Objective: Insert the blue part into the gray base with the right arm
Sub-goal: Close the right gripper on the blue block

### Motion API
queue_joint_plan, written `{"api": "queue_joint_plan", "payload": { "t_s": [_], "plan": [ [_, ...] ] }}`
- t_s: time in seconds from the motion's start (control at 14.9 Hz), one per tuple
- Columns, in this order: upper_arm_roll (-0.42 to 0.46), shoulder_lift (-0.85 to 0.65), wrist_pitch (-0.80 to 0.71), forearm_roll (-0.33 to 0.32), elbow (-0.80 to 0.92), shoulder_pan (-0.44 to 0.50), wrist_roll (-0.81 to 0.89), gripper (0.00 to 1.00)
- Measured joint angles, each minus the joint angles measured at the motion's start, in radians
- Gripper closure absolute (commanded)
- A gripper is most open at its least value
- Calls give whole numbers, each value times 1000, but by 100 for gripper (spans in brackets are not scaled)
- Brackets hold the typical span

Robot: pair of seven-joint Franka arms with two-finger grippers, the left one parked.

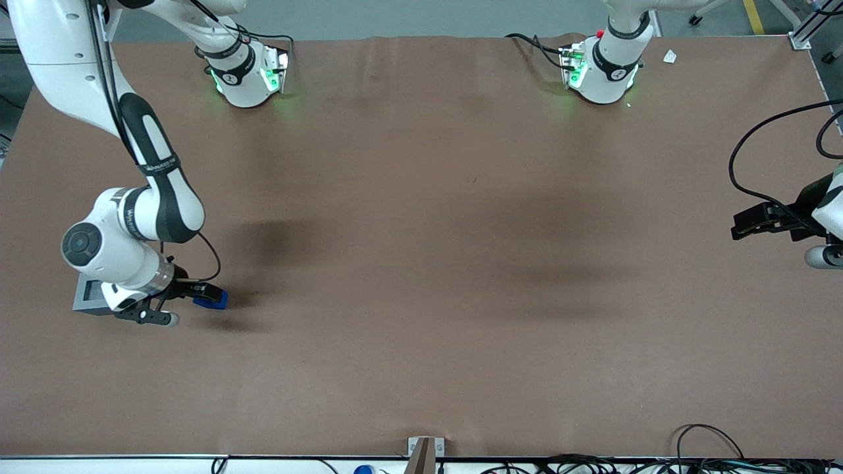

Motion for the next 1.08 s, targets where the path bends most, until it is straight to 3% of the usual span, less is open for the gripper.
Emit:
{"api": "queue_joint_plan", "payload": {
  "t_s": [0.27,0.4,1.08],
  "plan": [
    [0,-12,17,-1,-25,11,-7,10],
    [-1,-16,17,-1,-25,10,-21,26],
    [-7,-25,20,-1,-14,3,-30,36]
  ]
}}
